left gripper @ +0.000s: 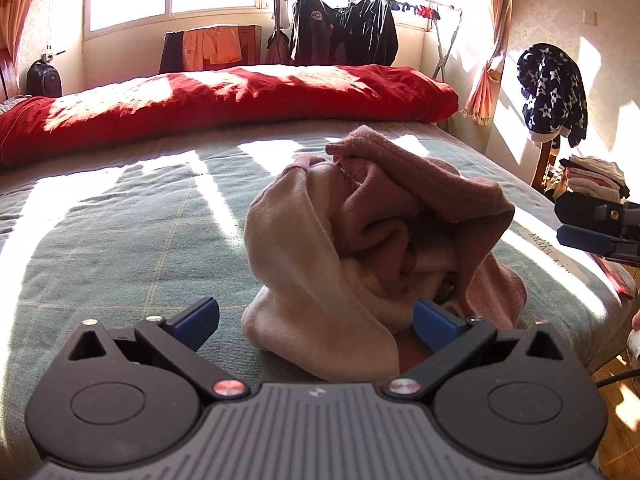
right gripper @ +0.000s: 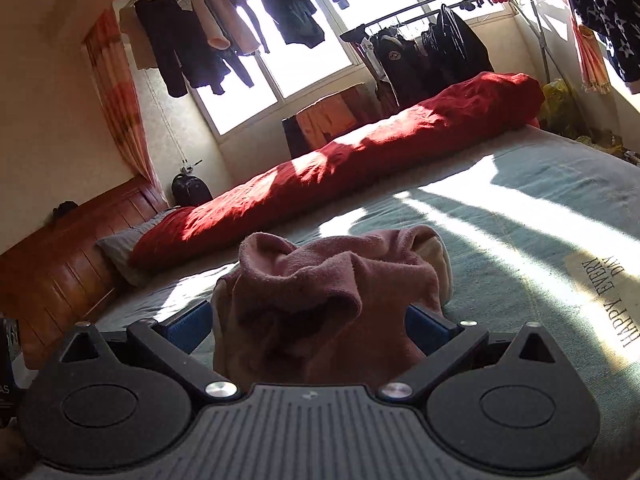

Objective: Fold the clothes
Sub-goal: 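Move both tools toward the crumpled pink sweater and lower onto it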

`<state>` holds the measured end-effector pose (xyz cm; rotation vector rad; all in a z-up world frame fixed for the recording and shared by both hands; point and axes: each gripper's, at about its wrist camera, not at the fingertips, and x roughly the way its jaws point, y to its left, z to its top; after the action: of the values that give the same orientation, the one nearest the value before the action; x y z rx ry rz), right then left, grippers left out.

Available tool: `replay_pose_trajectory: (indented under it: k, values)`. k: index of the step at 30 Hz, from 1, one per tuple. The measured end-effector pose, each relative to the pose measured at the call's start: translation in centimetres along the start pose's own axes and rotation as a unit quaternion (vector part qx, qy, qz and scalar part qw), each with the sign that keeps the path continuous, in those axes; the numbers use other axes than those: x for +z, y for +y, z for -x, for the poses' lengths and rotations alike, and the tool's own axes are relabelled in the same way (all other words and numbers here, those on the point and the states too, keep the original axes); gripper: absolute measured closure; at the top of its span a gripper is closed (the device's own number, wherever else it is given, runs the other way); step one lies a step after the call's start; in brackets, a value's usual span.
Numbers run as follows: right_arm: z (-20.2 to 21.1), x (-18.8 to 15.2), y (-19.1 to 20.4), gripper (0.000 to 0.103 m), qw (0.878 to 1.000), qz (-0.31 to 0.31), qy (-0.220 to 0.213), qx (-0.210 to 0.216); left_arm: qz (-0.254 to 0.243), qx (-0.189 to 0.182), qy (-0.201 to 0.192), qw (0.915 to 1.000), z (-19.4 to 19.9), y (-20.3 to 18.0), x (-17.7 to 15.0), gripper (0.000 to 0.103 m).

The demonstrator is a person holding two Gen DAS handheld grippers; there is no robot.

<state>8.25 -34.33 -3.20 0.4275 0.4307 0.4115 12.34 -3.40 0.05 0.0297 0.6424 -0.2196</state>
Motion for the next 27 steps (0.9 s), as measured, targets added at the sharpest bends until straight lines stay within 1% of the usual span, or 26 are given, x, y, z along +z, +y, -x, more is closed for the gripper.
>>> replay_pose_trajectory:
  k: [5,9,14,25,27]
  values:
    - [0.4,-1.0,1.1,0.000,1.000,0.006,0.005,0.017,0.000,0.001,-0.002,1.0000,0.7,-0.1,-0.4,0.001]
    - [0.6,-1.4,1.4,0.000,0.999,-0.006,0.003,0.043,0.001,0.003,-0.001,1.0000,1.0,0.0,-0.7,0.001]
    - [0.8,-1.5,1.3,0.000,0.998,-0.030,-0.006,0.057,0.001,0.000,-0.003,1.0000,1.2,0.0,-0.8,0.001]
    - [0.3,-1.6,0.5,0.000,1.000,-0.004,0.013,0.002,0.000,0.002,0.002,1.0000,0.6,-0.1,-0.9,0.001]
    - [0.2,-1.7,0.3,0.000,1.000,-0.009,0.015,0.003,0.000,0.001,0.003,1.0000,0.5,-0.1,-0.9,0.001]
